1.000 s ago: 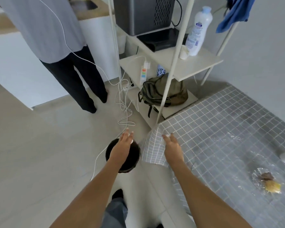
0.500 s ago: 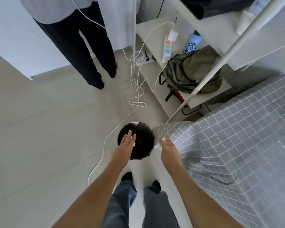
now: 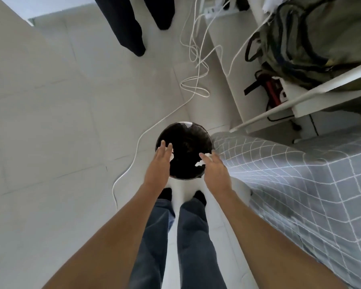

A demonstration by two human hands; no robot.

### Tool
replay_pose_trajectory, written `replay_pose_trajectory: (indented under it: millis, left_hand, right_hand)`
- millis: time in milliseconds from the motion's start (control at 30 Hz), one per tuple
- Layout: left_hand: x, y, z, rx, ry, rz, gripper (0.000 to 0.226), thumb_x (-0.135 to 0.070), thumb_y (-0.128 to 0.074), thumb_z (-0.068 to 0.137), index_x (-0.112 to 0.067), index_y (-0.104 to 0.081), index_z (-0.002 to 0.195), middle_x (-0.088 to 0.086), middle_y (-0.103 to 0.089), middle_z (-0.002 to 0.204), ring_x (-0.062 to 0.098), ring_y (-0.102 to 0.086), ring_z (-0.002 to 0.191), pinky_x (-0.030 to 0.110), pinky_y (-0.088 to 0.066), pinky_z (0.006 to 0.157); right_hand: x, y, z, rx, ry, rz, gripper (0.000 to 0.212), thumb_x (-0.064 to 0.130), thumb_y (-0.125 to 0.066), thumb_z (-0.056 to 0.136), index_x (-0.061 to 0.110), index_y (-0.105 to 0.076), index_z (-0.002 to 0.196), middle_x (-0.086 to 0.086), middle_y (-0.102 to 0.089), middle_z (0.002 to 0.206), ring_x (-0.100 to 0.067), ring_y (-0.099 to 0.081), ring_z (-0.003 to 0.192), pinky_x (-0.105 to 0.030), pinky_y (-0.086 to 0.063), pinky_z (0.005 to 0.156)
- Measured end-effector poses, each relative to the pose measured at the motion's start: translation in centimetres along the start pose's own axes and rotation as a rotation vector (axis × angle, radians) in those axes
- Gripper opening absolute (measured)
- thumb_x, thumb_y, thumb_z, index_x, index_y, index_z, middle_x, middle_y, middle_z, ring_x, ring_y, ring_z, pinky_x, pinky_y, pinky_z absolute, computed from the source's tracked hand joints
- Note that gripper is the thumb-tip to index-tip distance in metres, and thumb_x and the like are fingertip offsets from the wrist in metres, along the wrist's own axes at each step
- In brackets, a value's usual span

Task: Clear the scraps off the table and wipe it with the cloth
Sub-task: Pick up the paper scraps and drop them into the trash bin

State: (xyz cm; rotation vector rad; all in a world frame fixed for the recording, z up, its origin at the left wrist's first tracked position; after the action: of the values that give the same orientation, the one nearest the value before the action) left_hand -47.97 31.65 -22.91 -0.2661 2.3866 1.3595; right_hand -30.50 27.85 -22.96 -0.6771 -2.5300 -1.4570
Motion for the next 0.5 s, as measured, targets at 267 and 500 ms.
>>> replay_pose_trajectory:
  millis: [267,500]
  left_hand:
    - [1.2,-5.0,5.6,-0.041,0.136,-0.157,0.059,0.003,-0.037,0.096,-0.013,-0.021,0.151,0.007,-0.010,0.160,0.028,-0.031,0.139,0.034,-0.035,0.106]
    - [2.4,-6.8,6.8,-0.047,0.178,-0.177,0.060,0.005,-0.035,0.094,-0.011,-0.022,0.150,0.010,-0.011,0.159,0.029,-0.031,0.139,0.033,-0.033,0.107]
  right_hand:
    - [-1.4,-5.3,7.6,0.015,0.041,0.011,0.057,-0.005,-0.044,0.094,0.020,-0.040,0.145,-0.018,-0.025,0.154,-0.031,-0.041,0.133,-0.037,-0.042,0.102]
    - [-2.0,-7.4,10.3,0.185,0.069,0.023,0.086,0.013,-0.061,0.091,0.039,-0.005,0.151,-0.010,0.003,0.161,-0.038,-0.008,0.146,-0.046,-0.031,0.111]
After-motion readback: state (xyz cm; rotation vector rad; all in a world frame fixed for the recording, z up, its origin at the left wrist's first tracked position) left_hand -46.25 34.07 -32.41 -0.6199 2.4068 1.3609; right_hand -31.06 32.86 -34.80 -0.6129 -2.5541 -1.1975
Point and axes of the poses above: each hand's wrist, its own z-axis towards the middle knuckle, its own y-axis out of the back of the hand, x = y × z, the point moved 1 cm from there along z, towards the middle knuckle
